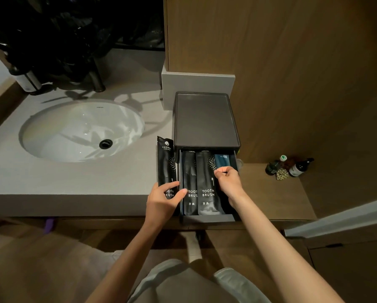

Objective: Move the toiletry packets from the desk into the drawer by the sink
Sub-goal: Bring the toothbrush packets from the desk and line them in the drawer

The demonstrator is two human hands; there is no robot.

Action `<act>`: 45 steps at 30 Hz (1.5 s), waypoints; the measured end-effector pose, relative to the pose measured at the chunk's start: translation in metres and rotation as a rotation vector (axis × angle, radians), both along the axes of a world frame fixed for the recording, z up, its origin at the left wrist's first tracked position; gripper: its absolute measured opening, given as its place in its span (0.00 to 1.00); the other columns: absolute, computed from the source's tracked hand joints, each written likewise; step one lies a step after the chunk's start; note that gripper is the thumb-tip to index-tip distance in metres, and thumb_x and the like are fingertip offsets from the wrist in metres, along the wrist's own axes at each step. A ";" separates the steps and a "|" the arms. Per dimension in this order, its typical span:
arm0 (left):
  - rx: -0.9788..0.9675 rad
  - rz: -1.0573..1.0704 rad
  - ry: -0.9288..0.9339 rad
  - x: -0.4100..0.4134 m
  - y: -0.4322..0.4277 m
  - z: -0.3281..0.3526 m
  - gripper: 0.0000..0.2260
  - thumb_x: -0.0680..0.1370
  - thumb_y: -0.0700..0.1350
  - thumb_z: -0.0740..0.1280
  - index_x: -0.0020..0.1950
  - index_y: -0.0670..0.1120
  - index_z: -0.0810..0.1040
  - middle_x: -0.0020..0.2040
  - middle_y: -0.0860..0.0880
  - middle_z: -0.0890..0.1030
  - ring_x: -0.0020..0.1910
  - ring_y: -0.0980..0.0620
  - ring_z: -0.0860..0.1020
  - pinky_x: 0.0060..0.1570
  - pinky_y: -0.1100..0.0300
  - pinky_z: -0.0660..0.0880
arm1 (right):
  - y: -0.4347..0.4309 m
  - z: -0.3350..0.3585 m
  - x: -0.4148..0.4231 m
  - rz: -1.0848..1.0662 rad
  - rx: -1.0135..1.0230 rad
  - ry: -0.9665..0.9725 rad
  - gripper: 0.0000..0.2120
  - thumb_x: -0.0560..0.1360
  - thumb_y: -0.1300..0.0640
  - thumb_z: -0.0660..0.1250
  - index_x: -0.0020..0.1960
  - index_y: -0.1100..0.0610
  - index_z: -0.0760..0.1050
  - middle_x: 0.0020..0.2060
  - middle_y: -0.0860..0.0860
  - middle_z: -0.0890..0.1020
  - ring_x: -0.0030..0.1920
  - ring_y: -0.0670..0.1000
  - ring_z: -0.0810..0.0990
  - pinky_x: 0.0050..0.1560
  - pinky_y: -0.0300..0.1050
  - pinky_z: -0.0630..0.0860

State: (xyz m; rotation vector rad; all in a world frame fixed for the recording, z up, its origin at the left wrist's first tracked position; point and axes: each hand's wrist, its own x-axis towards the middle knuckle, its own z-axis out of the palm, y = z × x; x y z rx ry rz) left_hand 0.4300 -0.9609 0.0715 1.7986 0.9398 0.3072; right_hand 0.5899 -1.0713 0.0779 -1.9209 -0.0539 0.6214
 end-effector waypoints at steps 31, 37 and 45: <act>0.054 -0.033 -0.067 -0.002 0.002 -0.009 0.16 0.71 0.52 0.74 0.57 0.50 0.82 0.56 0.49 0.78 0.44 0.61 0.76 0.45 0.75 0.68 | -0.023 0.014 0.003 1.028 -0.546 -0.620 0.33 0.78 0.43 0.59 0.77 0.39 0.44 0.76 0.40 0.36 0.63 0.54 0.75 0.33 0.32 0.66; 0.050 -0.034 -0.068 -0.002 0.002 -0.008 0.15 0.71 0.51 0.74 0.57 0.49 0.82 0.55 0.48 0.79 0.49 0.54 0.78 0.47 0.74 0.68 | -0.020 0.015 0.000 1.042 -0.588 -0.613 0.35 0.78 0.44 0.59 0.78 0.41 0.44 0.77 0.44 0.36 0.59 0.54 0.78 0.40 0.41 0.71; 0.103 -0.017 -0.020 0.002 -0.003 -0.005 0.16 0.72 0.49 0.73 0.59 0.48 0.80 0.55 0.46 0.77 0.44 0.53 0.76 0.50 0.62 0.72 | -0.018 0.016 -0.008 1.019 -0.517 -0.686 0.34 0.78 0.43 0.59 0.78 0.42 0.44 0.77 0.44 0.36 0.72 0.54 0.67 0.52 0.44 0.77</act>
